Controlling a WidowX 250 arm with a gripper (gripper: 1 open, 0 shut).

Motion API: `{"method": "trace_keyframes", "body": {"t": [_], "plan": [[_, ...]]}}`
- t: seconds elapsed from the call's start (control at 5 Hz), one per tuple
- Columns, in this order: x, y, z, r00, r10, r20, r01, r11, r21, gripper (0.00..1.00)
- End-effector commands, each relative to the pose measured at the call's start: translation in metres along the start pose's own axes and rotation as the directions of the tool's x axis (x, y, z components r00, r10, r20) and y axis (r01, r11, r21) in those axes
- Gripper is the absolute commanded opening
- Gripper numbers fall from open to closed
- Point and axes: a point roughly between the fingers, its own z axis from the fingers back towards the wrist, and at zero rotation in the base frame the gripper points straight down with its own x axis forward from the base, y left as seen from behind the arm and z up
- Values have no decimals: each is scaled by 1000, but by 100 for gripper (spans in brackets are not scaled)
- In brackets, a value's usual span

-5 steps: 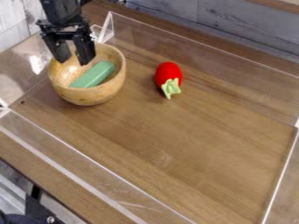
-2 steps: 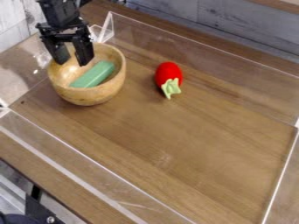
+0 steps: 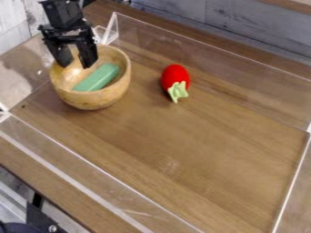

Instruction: Remove the green block from the brown bowl and put it on the table

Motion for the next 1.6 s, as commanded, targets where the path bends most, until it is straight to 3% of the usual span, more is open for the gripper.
{"method": "trace_keyframes", "body": {"t": [0.0,0.6,1.4], "plan": [[5,-1,11,999,-10,43,9,999,41,100],[3,-19,-6,999,-25,21,24,997,78,100],[3,-48,-8,998,-56,19,53,990,127,100]]}}
